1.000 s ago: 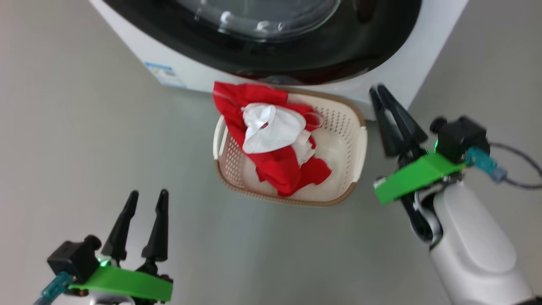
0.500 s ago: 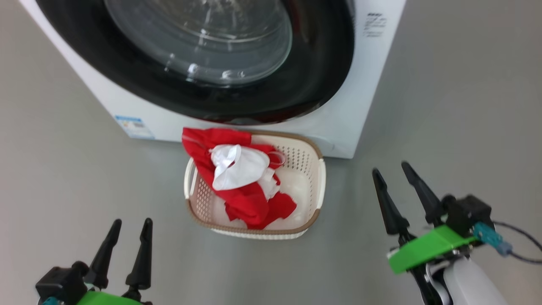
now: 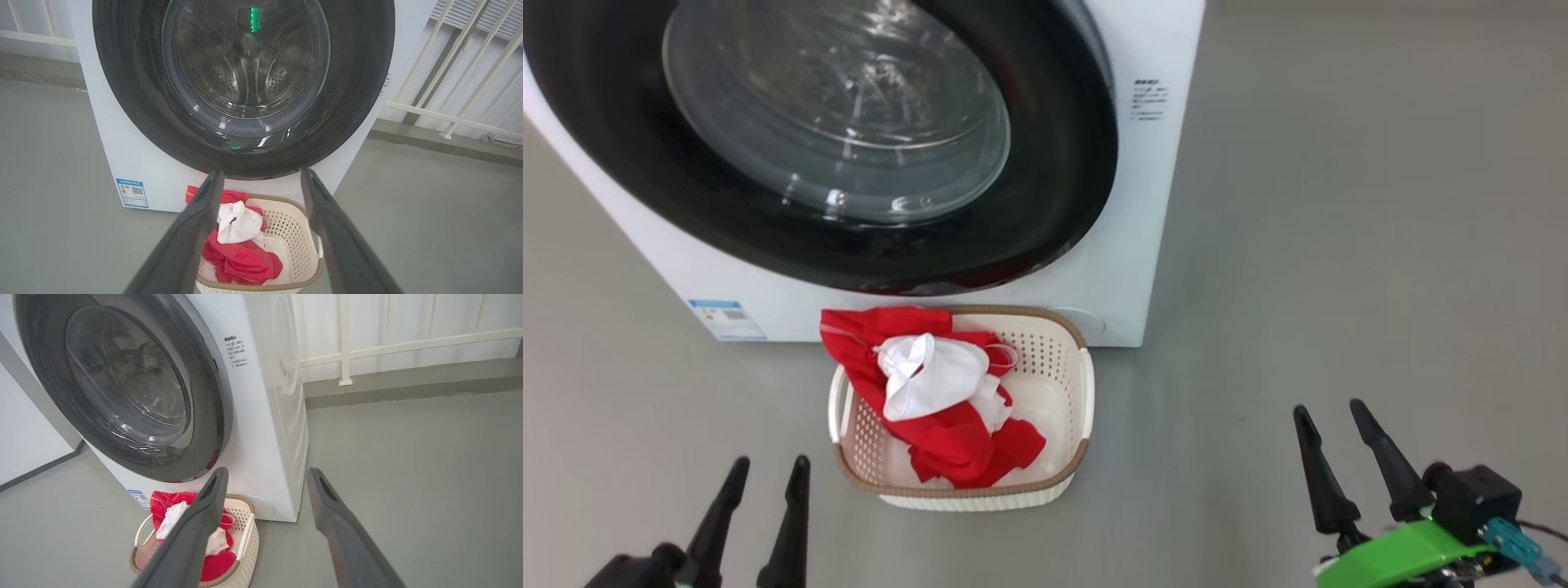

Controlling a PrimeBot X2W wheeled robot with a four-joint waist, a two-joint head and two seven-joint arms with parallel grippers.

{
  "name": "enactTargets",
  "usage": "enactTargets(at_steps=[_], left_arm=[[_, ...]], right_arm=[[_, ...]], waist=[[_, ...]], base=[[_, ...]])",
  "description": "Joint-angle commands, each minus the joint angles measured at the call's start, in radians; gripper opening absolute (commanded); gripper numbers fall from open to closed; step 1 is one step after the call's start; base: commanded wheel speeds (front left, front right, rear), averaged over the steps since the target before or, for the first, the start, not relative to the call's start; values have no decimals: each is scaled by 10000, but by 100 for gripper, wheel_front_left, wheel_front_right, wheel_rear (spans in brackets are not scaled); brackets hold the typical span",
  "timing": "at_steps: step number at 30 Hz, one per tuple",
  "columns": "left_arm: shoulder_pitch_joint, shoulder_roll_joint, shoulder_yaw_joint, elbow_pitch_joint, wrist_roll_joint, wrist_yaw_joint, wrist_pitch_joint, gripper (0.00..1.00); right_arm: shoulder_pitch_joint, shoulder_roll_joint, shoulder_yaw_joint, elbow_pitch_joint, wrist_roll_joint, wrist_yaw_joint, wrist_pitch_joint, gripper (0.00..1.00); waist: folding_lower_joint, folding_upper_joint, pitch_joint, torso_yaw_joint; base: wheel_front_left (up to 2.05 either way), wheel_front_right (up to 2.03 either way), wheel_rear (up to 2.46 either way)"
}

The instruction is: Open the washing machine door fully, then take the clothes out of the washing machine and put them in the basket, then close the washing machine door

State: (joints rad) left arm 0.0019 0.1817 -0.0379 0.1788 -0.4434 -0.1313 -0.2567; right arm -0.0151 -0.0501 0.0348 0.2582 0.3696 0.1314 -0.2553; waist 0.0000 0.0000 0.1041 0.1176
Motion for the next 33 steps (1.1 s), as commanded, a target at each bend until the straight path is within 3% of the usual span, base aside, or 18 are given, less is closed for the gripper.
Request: enactTargets(at_steps=[1, 10, 30, 31, 33], left_arm=[[74, 234, 436, -305, 61, 6, -51, 100], [418, 105, 602, -366, 233, 6, -51, 100], [460, 46, 654, -466, 245, 6, -51, 100], [608, -88, 261, -150, 240, 0, 1, 0], [624, -197, 201, 83, 226, 0, 17, 0]], right_arm=[[158, -1, 66, -349, 10, -7, -65, 100], [952, -1, -442, -662, 71, -7, -65, 100], [1010, -1, -490, -738, 117, -7, -65, 100], [1140, 130, -731, -442, 30, 2, 0, 0], [1149, 197, -715, -205, 39, 2, 3, 0]], waist=[[0, 0, -228, -230], [0, 0, -309, -440], [0, 0, -386, -492], [0, 0, -376, -502], [0, 0, -377, -503]], base=[[0, 0, 0], [0, 0, 0], [0, 0, 0], [0, 0, 0], [0, 0, 0]])
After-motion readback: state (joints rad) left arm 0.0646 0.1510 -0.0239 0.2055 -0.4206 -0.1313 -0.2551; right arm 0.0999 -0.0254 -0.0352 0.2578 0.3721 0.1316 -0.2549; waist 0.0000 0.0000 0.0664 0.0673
